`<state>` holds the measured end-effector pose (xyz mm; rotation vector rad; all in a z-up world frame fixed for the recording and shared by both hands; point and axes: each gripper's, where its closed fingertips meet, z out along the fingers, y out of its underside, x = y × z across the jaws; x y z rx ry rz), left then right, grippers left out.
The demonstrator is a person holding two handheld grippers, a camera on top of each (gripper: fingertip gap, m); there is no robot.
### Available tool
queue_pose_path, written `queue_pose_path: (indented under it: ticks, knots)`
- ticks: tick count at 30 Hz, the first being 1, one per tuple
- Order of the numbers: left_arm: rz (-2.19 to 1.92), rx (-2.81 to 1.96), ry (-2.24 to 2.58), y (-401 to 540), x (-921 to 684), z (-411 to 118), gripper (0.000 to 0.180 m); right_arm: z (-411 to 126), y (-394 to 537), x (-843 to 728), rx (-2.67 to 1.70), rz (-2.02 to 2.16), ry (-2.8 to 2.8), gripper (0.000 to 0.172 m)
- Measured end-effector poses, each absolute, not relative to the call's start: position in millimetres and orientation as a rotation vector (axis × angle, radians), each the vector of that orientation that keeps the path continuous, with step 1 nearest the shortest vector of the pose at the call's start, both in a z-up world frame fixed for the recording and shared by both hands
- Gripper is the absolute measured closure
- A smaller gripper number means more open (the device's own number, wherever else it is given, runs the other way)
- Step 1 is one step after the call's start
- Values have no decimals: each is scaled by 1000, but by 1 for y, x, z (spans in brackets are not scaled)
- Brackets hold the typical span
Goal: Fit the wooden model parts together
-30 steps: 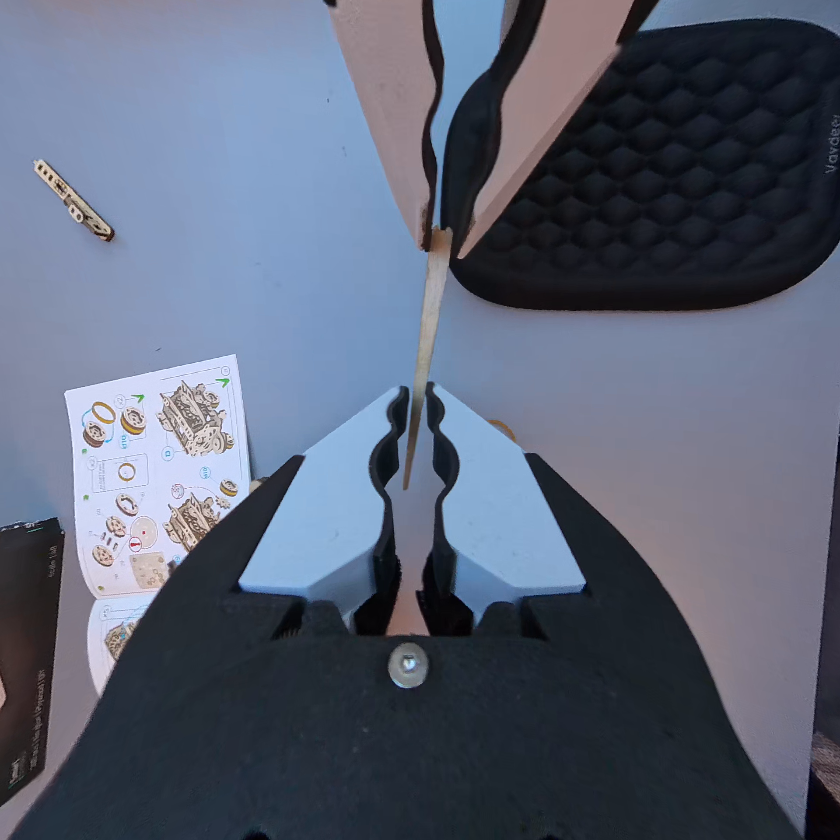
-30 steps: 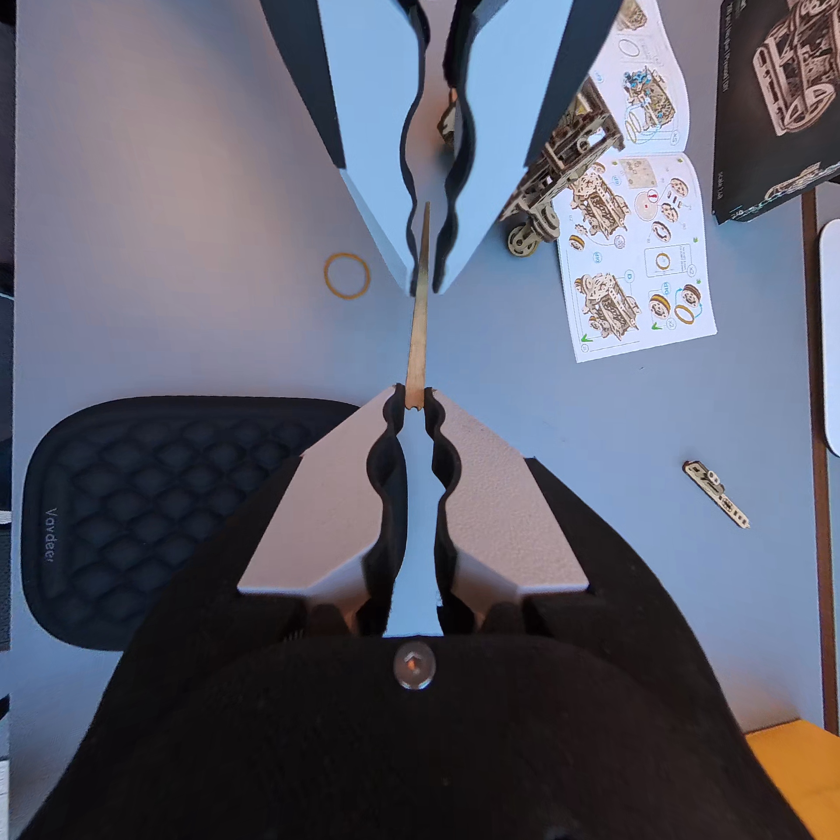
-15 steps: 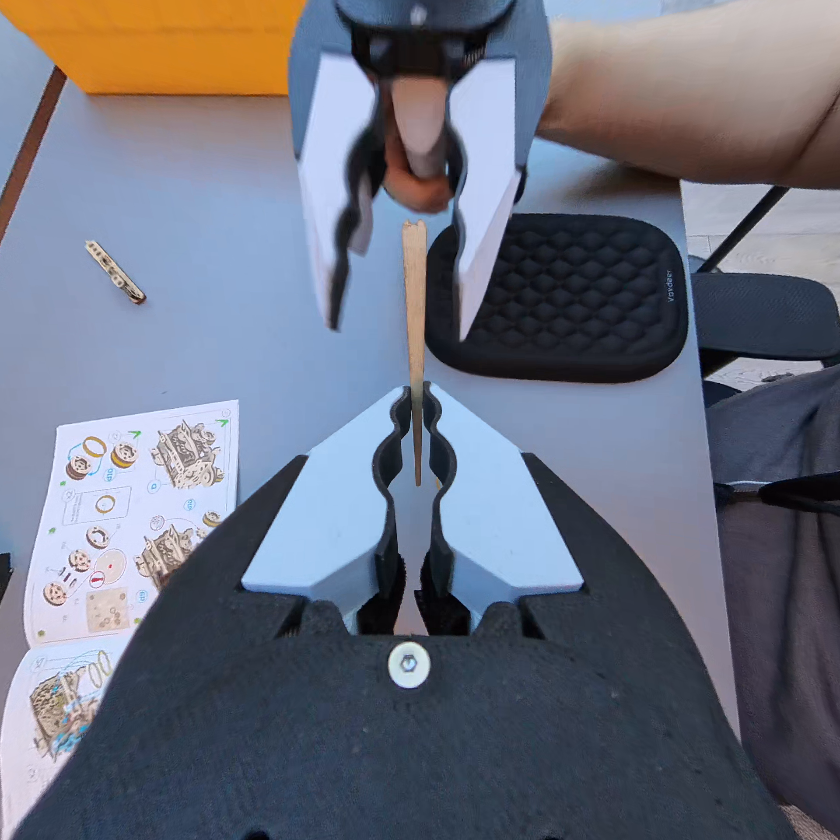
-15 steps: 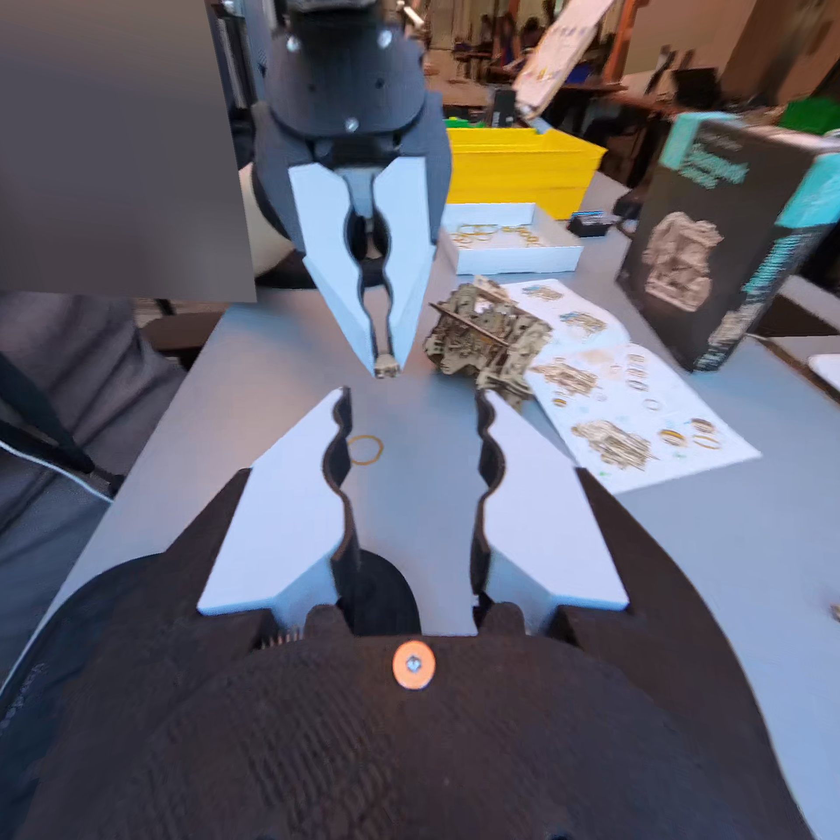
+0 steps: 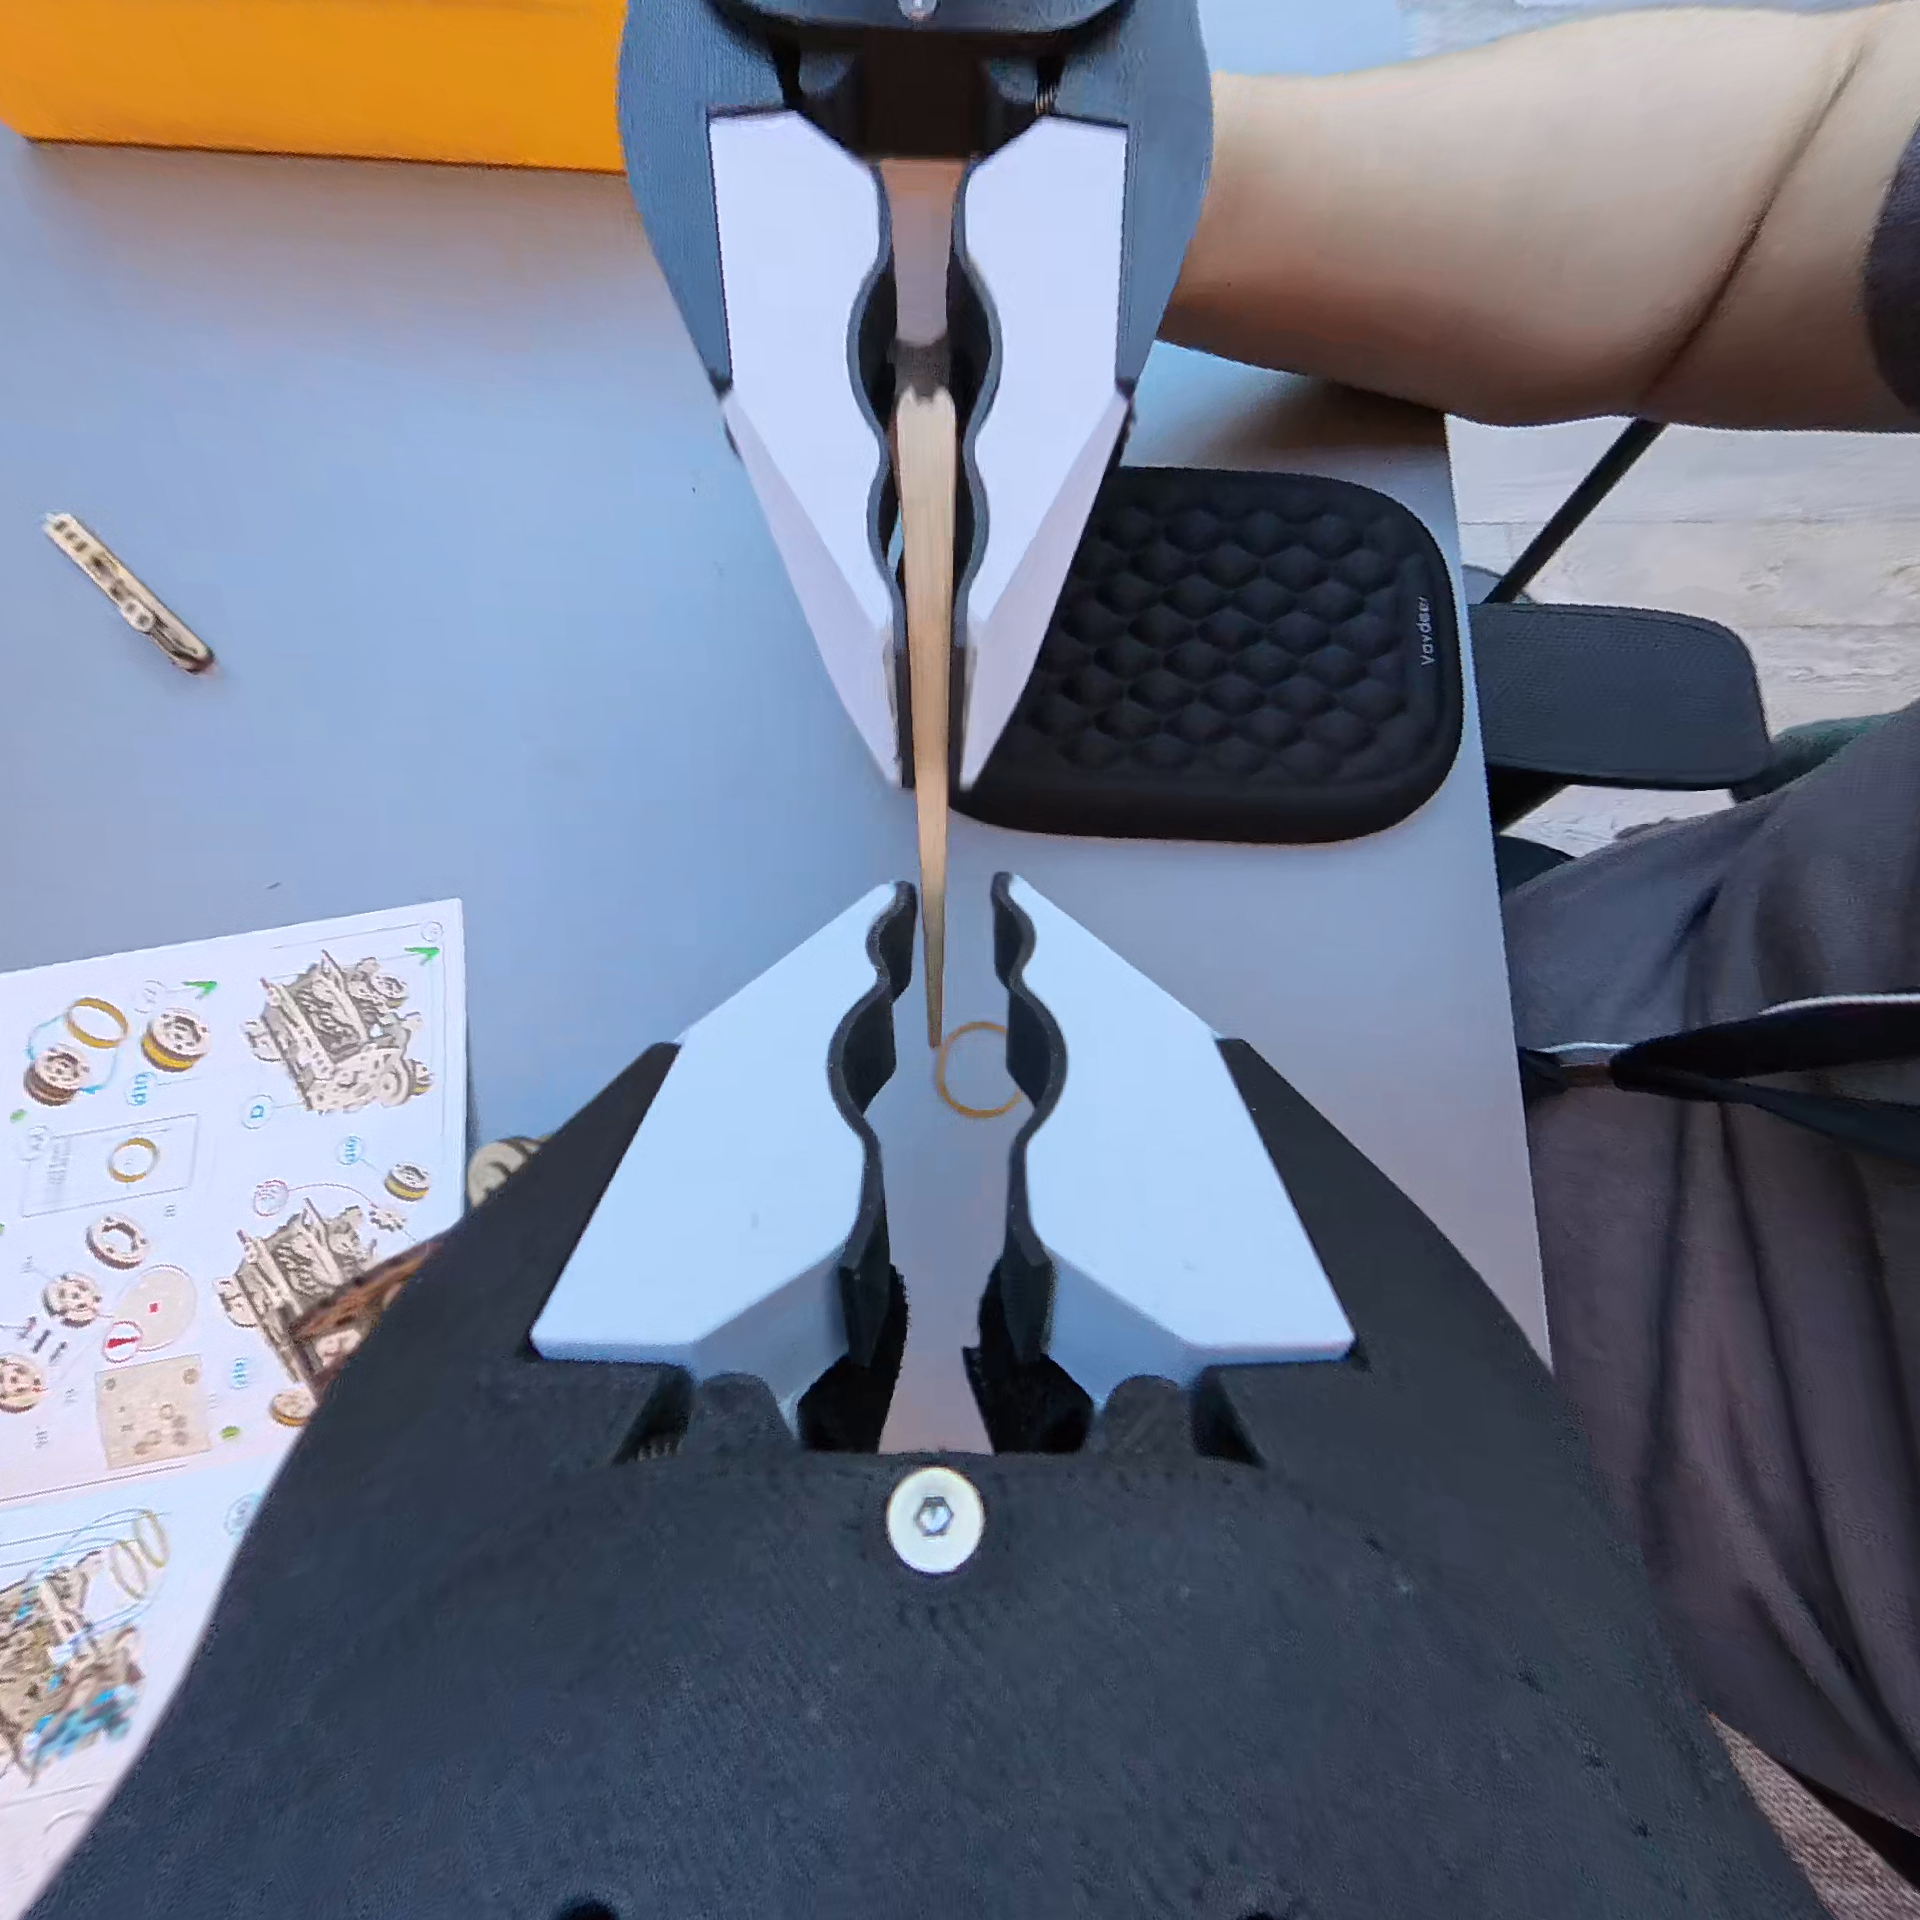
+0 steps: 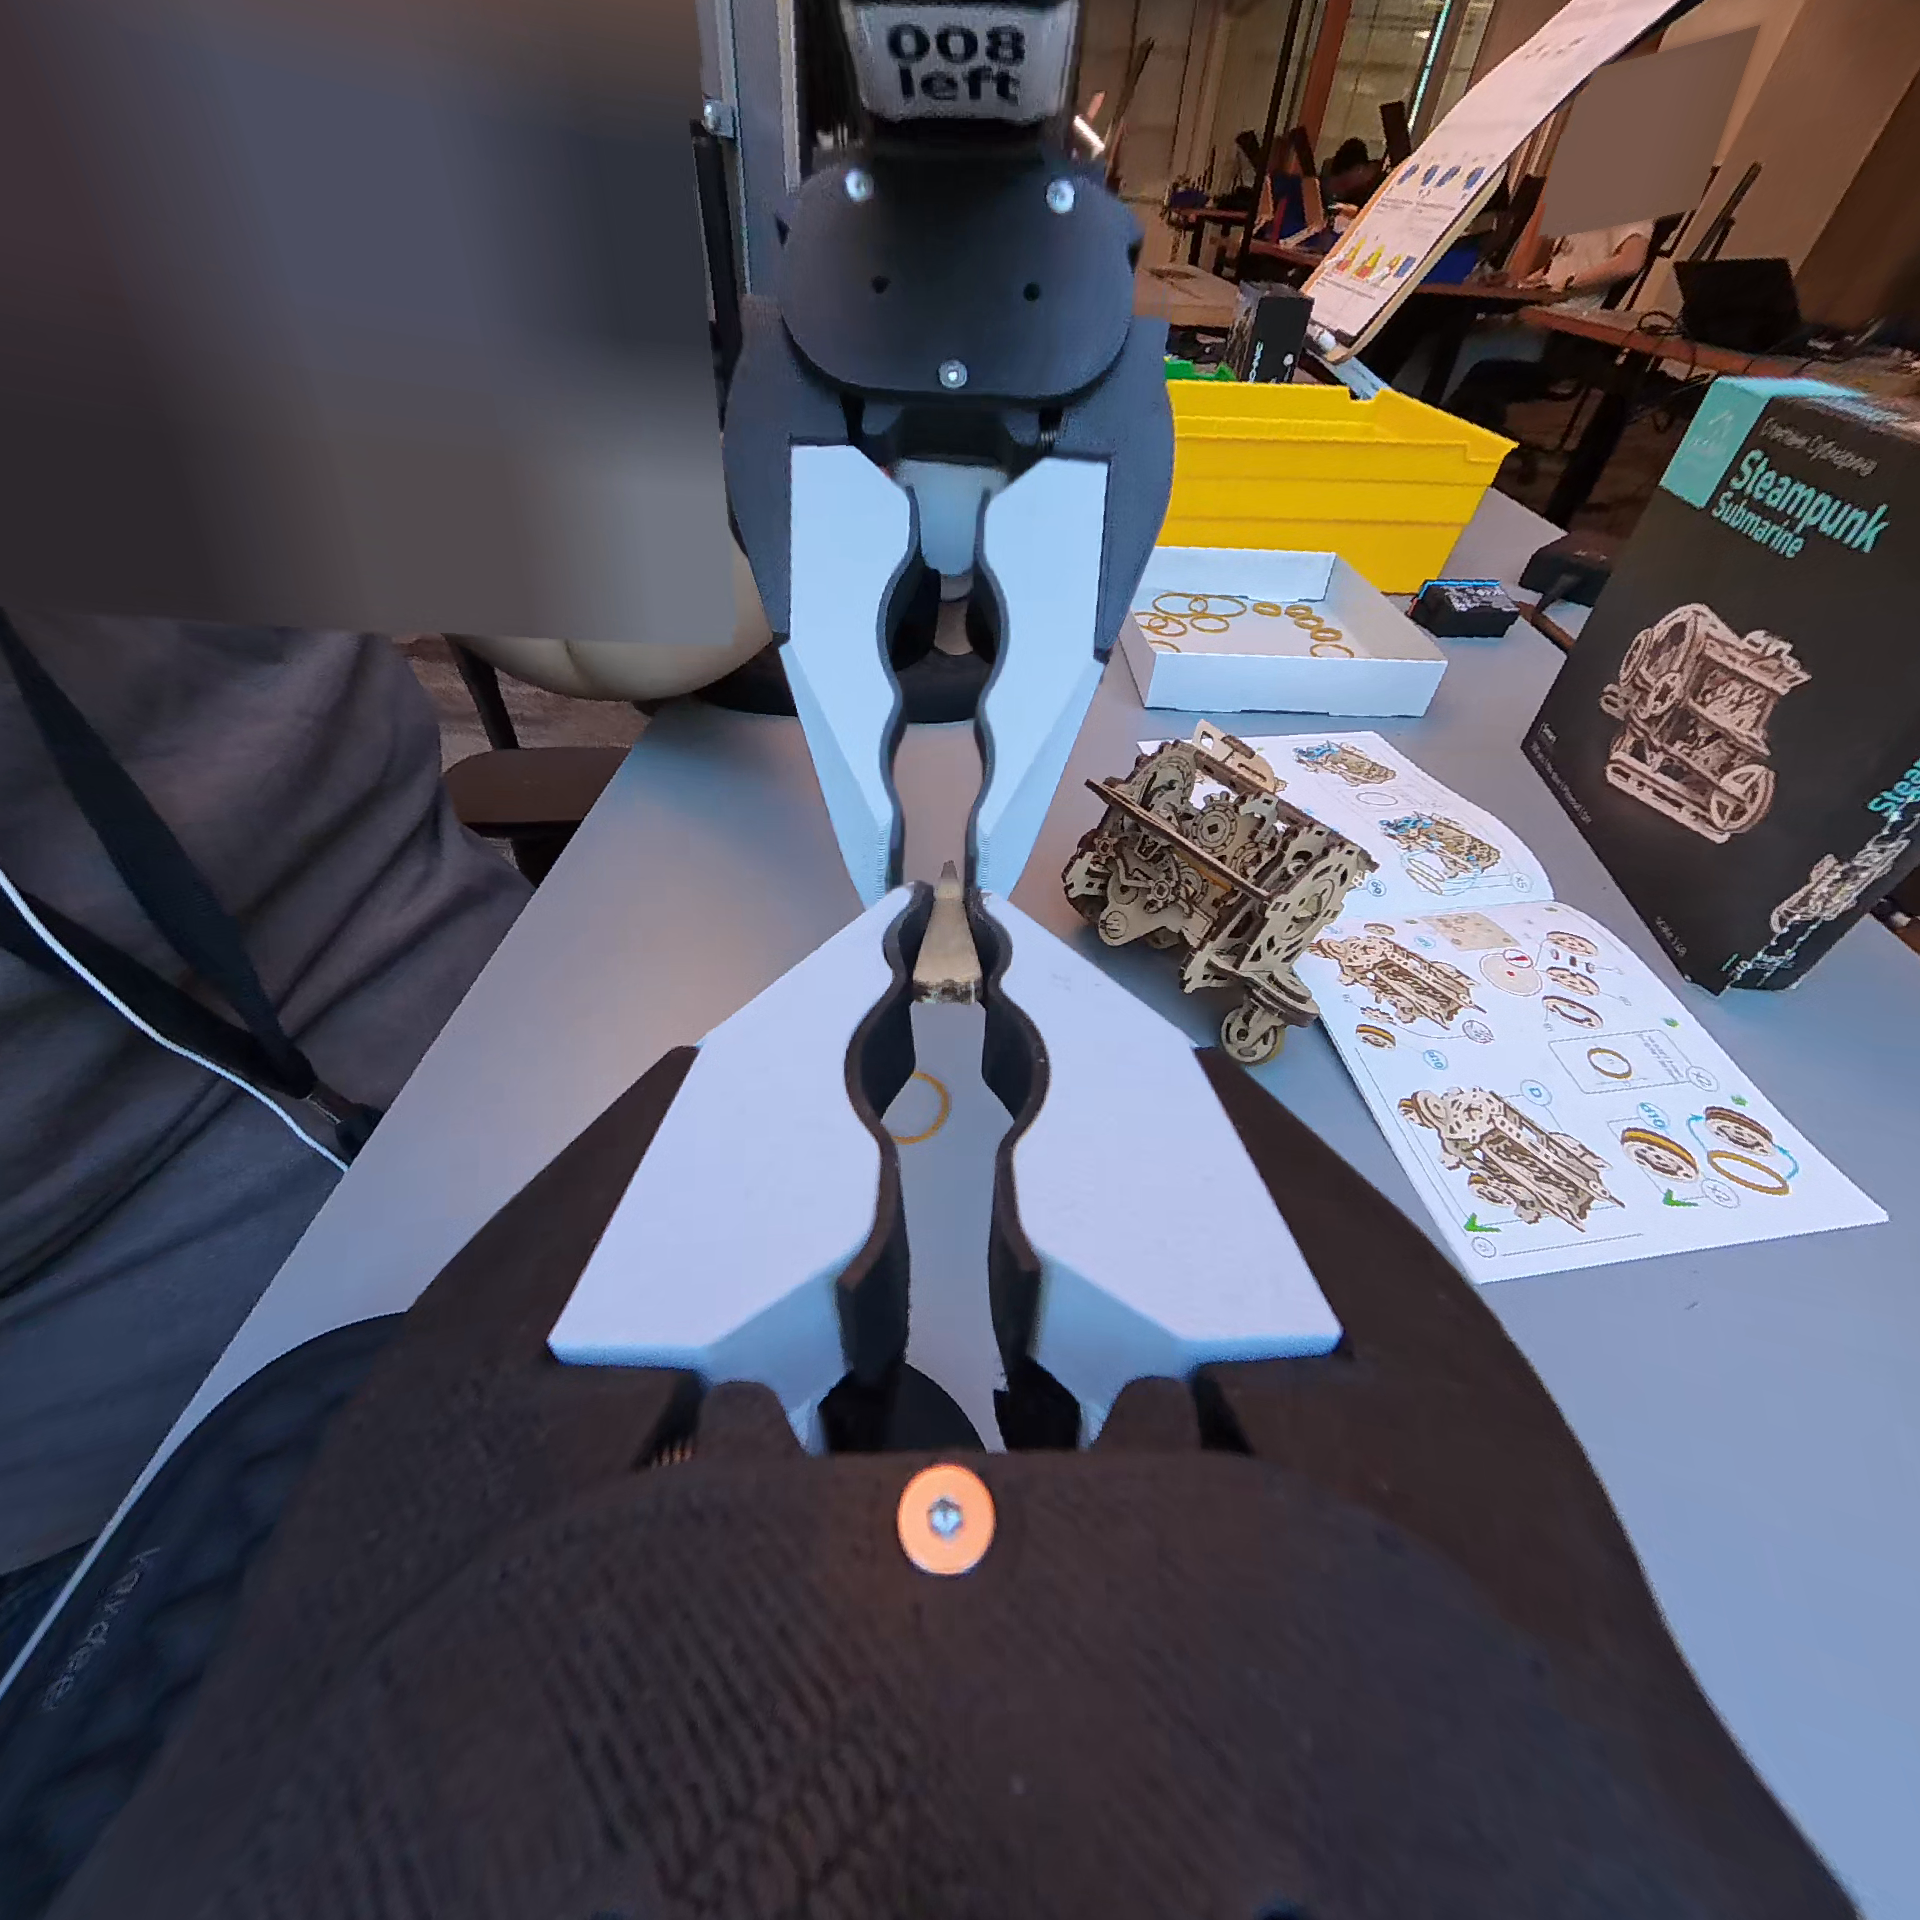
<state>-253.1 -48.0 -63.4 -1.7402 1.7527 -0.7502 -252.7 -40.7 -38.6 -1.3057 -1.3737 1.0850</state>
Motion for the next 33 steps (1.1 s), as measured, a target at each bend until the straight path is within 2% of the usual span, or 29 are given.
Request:
queue_pose_path:
  ticks: [1, 5, 8, 13, 15, 17, 19, 33]
  knots:
    - [-785, -1737, 1739, -48, -256, -63, 166, -35, -41, -251, -1298, 1098, -1361, 168]
    - [-1027, -1722, 1673, -57, -259, -50, 162, -27, -42, -245, -1281, 1150, -1332, 168]
    - [-1200, -1757, 1650, -63, -258, -46, 171, -23, -50, -244, -1217, 1152, -1367, 168]
    - [-1485, -1781, 1650, -77, -258, -40, 174, -19, -68, -247, -1069, 1068, -1458, 168]
    - [-1566, -1762, 1668, -84, -259, -38, 168, -14, -76, -247, -991, 1055, -1478, 168]
    - [-1664, -1729, 1672, -90, -259, -32, 179, -15, -80, -249, -973, 1025, -1512, 167]
    - [-1745, -1721, 1673, -95, -261, -29, 179, -11, -85, -250, -939, 1032, -1519, 168]
    - [-1829, -1794, 1616, -92, -262, -30, 180, -17, -84, -259, -979, 957, -1557, 168]
